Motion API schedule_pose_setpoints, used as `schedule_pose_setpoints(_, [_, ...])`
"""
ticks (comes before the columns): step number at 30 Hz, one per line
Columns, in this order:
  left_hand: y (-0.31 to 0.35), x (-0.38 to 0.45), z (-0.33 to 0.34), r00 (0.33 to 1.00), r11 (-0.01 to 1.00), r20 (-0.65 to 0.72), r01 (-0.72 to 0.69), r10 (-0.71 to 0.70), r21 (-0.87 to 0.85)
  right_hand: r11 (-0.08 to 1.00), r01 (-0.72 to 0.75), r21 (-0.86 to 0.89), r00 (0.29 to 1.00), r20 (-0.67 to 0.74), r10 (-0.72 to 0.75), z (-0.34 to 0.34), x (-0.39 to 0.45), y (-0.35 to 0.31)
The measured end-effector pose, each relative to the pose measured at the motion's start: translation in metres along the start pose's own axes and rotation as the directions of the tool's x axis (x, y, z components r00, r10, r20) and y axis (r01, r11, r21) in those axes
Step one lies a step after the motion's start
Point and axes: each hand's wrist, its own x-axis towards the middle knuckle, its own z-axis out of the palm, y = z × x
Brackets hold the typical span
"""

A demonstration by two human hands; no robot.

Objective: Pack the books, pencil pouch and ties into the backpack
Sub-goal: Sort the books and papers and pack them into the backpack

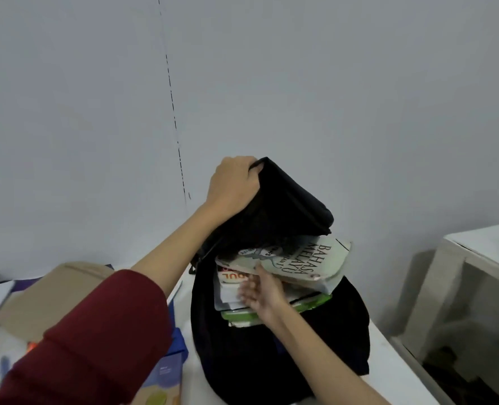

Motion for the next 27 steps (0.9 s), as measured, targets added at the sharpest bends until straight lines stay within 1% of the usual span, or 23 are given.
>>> schedule_pose_setpoints(1, [-0.001,0.001,-0.003,1.0,1.0,0.004,0.001,-0.001,0.013,0.995,-0.081,-0.062,0.994,0.064,0.085,0.005,-0.006,-0.002])
schedule_pose_setpoints(2, [-0.001,0.001,-0.006,1.0,1.0,0.009,0.002,-0.002,0.024,0.982,-0.125,-0.14,0.979,0.141,0.144,0.005,-0.01,-0.004])
schedule_pose_setpoints(3, [-0.002,0.001,-0.008,1.0,0.999,0.012,0.001,-0.001,0.04,0.967,-0.13,-0.22,0.958,0.223,0.179,0.005,-0.017,-0.008])
schedule_pose_setpoints(4, [-0.003,0.001,-0.01,1.0,0.998,0.015,-0.002,0.001,0.063,0.955,-0.099,-0.281,0.938,0.294,0.184,0.003,-0.023,-0.012])
schedule_pose_setpoints(5, [-0.003,0.001,-0.012,1.0,0.995,0.016,-0.014,0.012,0.095,0.945,-0.037,-0.326,0.922,0.353,0.158,0.0,-0.03,-0.017])
schedule_pose_setpoints(6, [-0.004,0.0,-0.012,0.999,0.99,0.02,-0.033,0.031,0.136,0.93,0.06,-0.363,0.912,0.399,0.097,-0.005,-0.037,-0.023])
schedule_pose_setpoints(7, [-0.004,0.0,-0.013,0.998,0.981,0.028,-0.062,0.058,0.182,0.884,0.193,-0.425,0.908,0.42,0.003,-0.013,-0.042,-0.03])
schedule_pose_setpoints(8, [-0.004,0.0,-0.013,0.996,0.97,0.04,-0.089,0.082,0.228,0.76,0.357,-0.543,0.896,0.43,-0.114,-0.022,-0.046,-0.039])
schedule_pose_setpoints(9, [-0.003,0.0,-0.013,0.993,0.958,0.054,-0.112,0.101,0.263,0.5,0.503,-0.705,0.862,0.453,-0.227,-0.034,-0.049,-0.05])
schedule_pose_setpoints(10, [-0.003,0.001,-0.014,0.991,0.948,0.062,-0.129,0.116,0.29,0.127,0.546,-0.828,0.821,0.499,-0.275,-0.047,-0.049,-0.06])
schedule_pose_setpoints(11, [-0.003,0.003,-0.014,0.99,0.941,0.064,-0.142,0.128,0.307,-0.217,0.484,-0.848,0.82,0.526,-0.226,-0.061,-0.048,-0.068])
schedule_pose_setpoints(12, [-0.002,0.005,-0.014,0.988,0.937,0.065,-0.151,0.138,0.315,-0.442,0.403,-0.802,0.854,0.503,-0.135,-0.075,-0.048,-0.074])
schedule_pose_setpoints(13, [-0.001,0.008,-0.015,0.987,0.934,0.065,-0.16,0.147,0.32,-0.554,0.339,-0.76,0.9,0.434,-0.046,-0.086,-0.048,-0.079])
schedule_pose_setpoints(14, [-0.001,0.01,-0.016,0.986,0.932,0.069,-0.166,0.152,0.322,-0.602,0.297,-0.741,0.932,0.361,0.016,-0.094,-0.045,-0.079])
schedule_pose_setpoints(15, [0.0,0.013,-0.016,0.985,0.931,0.071,-0.174,0.159,0.322,-0.633,0.28,-0.721,0.942,0.332,0.039,-0.1,-0.042,-0.078])
schedule_pose_setpoints(16, [0.001,0.014,-0.017,0.983,0.93,0.072,-0.182,0.167,0.319,-0.665,0.276,-0.694,0.936,0.35,0.023,-0.103,-0.04,-0.075])
schedule_pose_setpoints(18, [0.003,0.016,-0.019,0.981,0.928,0.076,-0.194,0.179,0.317,-0.69,0.287,-0.664,0.894,0.444,-0.056,-0.102,-0.035,-0.072])
schedule_pose_setpoints(21, [0.006,0.015,-0.02,0.977,0.923,0.096,-0.214,0.193,0.321,-0.619,0.323,-0.716,0.835,0.524,-0.169,-0.087,-0.03,-0.068])
schedule_pose_setpoints(22, [0.006,0.014,-0.021,0.976,0.921,0.103,-0.214,0.191,0.326,-0.623,0.328,-0.71,0.817,0.545,-0.191,-0.077,-0.027,-0.064])
schedule_pose_setpoints(23, [0.006,0.014,-0.022,0.976,0.92,0.107,-0.213,0.188,0.33,-0.653,0.325,-0.684,0.798,0.569,-0.198,-0.066,-0.023,-0.058])
schedule_pose_setpoints(25, [0.006,0.013,-0.024,0.977,0.922,0.109,-0.208,0.182,0.327,-0.695,0.316,-0.646,0.787,0.587,-0.188,-0.047,-0.01,-0.043])
schedule_pose_setpoints(26, [0.006,0.013,-0.025,0.978,0.923,0.11,-0.204,0.177,0.327,-0.68,0.323,-0.658,0.796,0.578,-0.181,-0.038,-0.002,-0.035])
schedule_pose_setpoints(27, [0.006,0.012,-0.026,0.979,0.923,0.111,-0.2,0.173,0.328,-0.63,0.339,-0.699,0.814,0.554,-0.177,-0.032,0.004,-0.028])
